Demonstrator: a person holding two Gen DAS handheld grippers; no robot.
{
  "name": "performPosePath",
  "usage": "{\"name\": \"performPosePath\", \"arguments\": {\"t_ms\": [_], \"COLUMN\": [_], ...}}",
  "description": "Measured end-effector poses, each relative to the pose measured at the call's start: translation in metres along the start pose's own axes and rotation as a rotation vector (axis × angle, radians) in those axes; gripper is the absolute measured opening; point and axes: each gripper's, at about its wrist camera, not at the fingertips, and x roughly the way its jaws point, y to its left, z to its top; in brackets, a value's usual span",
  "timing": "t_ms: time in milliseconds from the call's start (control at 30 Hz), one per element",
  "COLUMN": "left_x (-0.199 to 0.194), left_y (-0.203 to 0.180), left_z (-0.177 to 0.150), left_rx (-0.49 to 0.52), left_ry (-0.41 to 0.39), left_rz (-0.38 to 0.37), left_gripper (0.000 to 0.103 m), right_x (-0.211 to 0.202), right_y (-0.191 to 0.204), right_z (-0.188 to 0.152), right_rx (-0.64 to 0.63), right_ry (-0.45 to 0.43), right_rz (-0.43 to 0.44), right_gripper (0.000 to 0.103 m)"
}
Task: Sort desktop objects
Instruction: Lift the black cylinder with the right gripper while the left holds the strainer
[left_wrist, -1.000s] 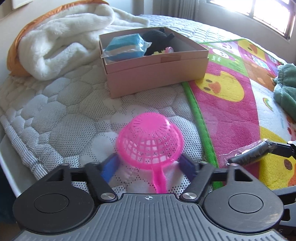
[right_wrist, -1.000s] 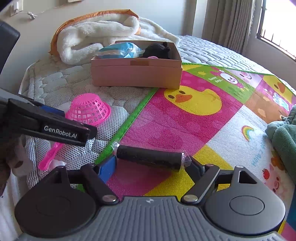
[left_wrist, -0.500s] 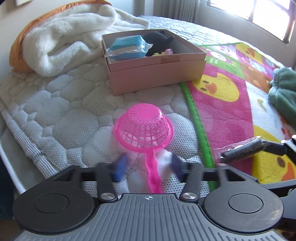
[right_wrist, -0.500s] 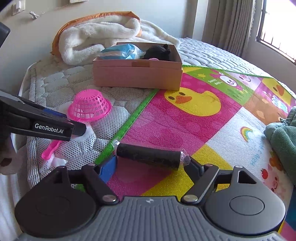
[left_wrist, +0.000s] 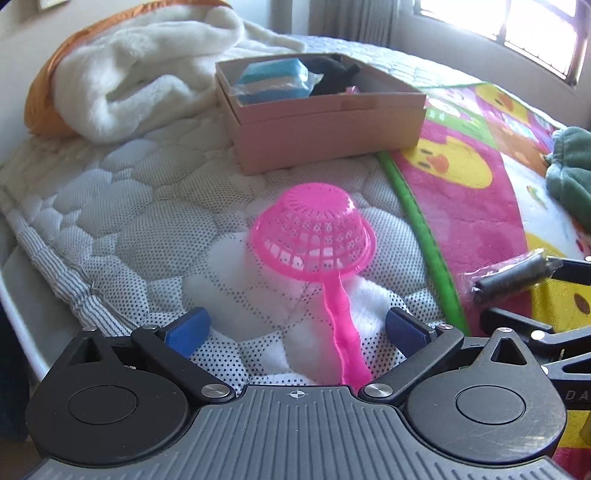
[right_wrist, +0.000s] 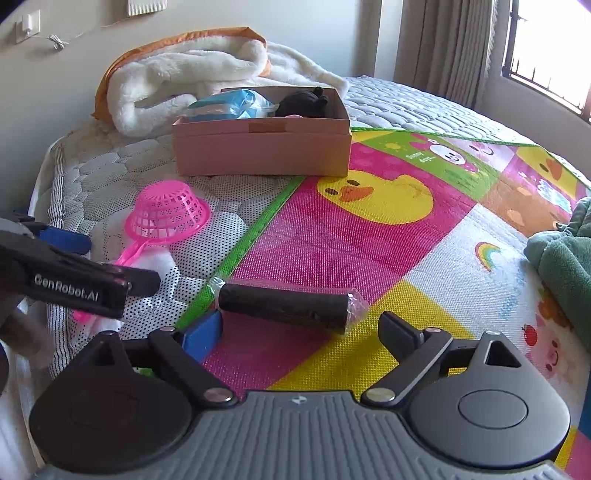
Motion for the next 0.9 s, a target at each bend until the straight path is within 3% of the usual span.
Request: {"name": "performPosePath", "arguments": {"t_ms": [100, 200, 333, 400, 433, 500, 667, 833, 900], "left_x": [-0.002, 0.010, 0.033, 0.031, 0.029, 0.021, 0.002, -0.013, -0.019], "left_y": [0.004, 0.000, -0.014, -0.018, -0.018, -0.018, -0.017, -0.013, -0.009], "left_z": [0.013, 0.031, 0.041, 0.041, 0.040, 0.036, 0.024, 0.013, 0.010], "left_rx": [-0.065, -0.065, -0.002, 0.019, 0.032, 0.052, 0.068, 0.056, 0.041], "left_ry": [-0.036, -0.004, 0.048, 0.044, 0.042, 0.042, 0.066, 0.087, 0.089], "left_rz": [-0.035, -0.067, 0.005, 0.026, 0.027, 0.021, 0.022, 0.006, 0.002], "left_gripper": [0.103, 0.103, 0.103, 0.087, 0.086, 0.086, 0.086, 0.086, 0.086], "right_x": [0.002, 0.002, -0.002, -0.004, -0.004, -0.003, -0.005, -0.011, -0.014], "right_y": [-0.001, -0.001, 0.001, 0.003, 0.003, 0.002, 0.006, 0.009, 0.012], "right_z": [-0.001, -0.001, 0.001, 0.003, 0.005, 0.007, 0.012, 0.011, 0.011], "right_rx": [0.013, 0.016, -0.004, -0.017, -0.019, -0.008, -0.016, -0.051, -0.064], "right_ry": [-0.004, -0.005, -0.009, -0.013, -0.008, 0.001, 0.017, 0.031, 0.024], "right_rz": [0.000, 0.001, 0.003, 0.017, 0.031, 0.046, 0.061, 0.050, 0.036], "right_gripper": [0.096, 0.096, 0.095, 0.088, 0.079, 0.073, 0.040, 0.036, 0.042]}}
